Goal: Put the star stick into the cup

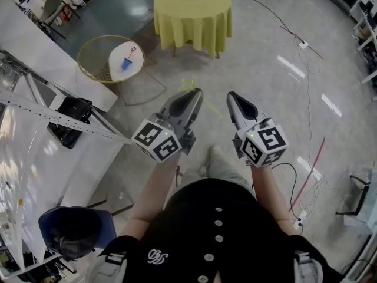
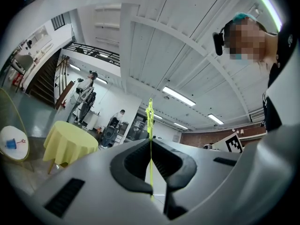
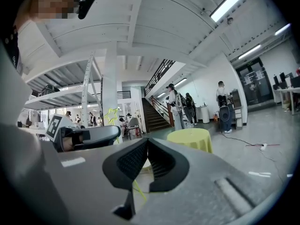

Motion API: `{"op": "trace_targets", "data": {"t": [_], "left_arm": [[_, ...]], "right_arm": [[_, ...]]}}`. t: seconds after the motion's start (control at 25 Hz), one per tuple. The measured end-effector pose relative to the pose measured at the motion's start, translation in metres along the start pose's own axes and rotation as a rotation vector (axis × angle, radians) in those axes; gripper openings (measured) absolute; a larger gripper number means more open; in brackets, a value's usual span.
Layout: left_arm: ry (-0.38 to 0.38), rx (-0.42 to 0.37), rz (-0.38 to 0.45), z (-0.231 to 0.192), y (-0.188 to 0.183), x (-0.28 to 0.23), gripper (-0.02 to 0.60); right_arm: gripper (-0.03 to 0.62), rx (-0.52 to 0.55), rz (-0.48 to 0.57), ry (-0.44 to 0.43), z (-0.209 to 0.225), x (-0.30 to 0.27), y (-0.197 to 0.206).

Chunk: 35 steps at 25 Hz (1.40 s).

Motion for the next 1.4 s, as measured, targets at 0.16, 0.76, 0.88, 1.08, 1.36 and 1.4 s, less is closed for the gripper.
{"op": "trace_targets", "data": {"t": [0.16, 0.76, 0.88, 1.08, 1.36, 1.4], "left_arm": [[0.0, 0.003, 0.003, -0.014, 0.001, -0.014, 0.014], [-0.043, 0.001, -0.001, -0.106, -0.003, -0.123, 0.014], [-0.062, -0.014, 0.015, -0.13, -0.015, -0.153, 0.014], [-0.076, -0.025, 0.062, -0.161, -0.027, -0.207, 0.014], [-0.109, -0.011, 0.051, -0.189, -0.025, -0.251, 0.014], [-0.114, -0.008, 0.041, -0.193, -0.024, -0.254, 0.014]], "right_arm": [[0.003, -0.027, -0.005, -0.015, 0.011, -0.016, 0.002], [0.004, -0.029, 0.003, -0.094, 0.112, -0.135, -0.022], [0.003, -0.014, 0.003, -0.115, 0.137, -0.163, -0.035], [0.004, 0.01, -0.01, -0.151, 0.18, -0.203, -0.054], [0.004, 0.002, -0.029, -0.156, 0.222, -0.238, -0.058], [0.003, -0.006, -0.03, -0.153, 0.226, -0.241, -0.057]]}}
Point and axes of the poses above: the fingertips, and each gripper's own axes: x backward along the fingers, z to its right, y out of its underside, the point moved 4 cm from there along x, backward along the fingers
